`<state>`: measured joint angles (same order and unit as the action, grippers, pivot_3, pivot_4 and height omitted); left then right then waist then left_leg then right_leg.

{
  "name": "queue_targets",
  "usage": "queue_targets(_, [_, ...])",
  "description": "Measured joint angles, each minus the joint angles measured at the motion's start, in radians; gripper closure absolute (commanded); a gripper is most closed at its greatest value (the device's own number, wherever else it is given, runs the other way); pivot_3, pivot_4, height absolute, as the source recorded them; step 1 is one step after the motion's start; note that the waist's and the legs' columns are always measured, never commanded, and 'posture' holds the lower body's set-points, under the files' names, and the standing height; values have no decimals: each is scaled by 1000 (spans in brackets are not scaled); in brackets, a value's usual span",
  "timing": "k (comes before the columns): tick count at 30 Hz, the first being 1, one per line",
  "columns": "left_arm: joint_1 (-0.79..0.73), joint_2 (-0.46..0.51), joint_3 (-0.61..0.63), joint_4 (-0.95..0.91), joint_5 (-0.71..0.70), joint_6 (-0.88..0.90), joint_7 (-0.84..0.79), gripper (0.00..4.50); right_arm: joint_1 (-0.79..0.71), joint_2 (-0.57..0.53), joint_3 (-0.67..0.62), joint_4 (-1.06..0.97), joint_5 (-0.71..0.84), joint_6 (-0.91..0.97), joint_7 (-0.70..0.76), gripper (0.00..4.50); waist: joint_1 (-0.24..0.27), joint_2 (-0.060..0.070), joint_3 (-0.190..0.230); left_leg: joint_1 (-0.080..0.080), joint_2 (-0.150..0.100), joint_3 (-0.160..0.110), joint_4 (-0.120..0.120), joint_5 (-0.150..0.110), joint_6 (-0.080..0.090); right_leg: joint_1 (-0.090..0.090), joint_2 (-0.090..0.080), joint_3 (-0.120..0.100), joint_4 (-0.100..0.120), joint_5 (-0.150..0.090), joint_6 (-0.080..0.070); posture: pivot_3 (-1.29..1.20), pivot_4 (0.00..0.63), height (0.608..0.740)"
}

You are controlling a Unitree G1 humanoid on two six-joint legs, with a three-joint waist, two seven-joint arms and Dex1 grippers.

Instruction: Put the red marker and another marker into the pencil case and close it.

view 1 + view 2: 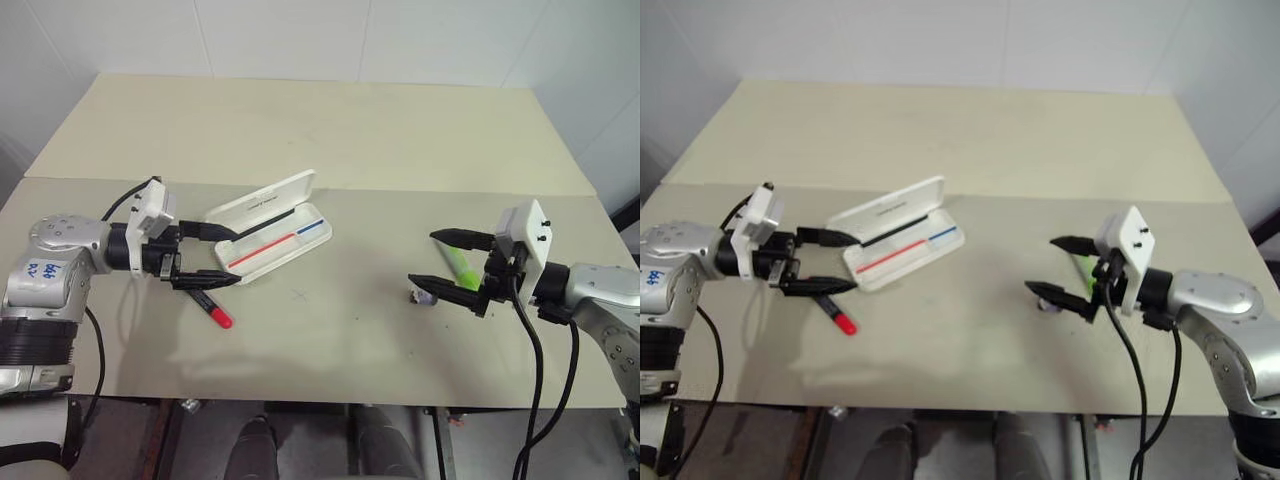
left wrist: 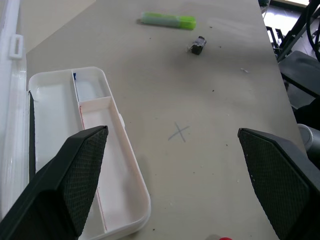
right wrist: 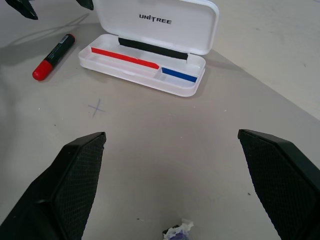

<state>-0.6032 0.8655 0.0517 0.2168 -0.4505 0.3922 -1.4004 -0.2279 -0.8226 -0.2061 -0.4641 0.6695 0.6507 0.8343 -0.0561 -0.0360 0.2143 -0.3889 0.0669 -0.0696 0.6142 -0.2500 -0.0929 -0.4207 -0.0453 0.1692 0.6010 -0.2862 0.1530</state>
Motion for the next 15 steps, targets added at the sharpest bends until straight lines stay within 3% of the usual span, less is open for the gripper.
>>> queue_targets(15, [-24, -38, -30, -9, 8, -20, -1, 30, -54, 47, 43, 0, -1, 6, -32, 0, -1, 0, 0, 1, 0, 0, 0, 0, 0, 0, 0, 0, 2, 0, 0, 0, 150, 740])
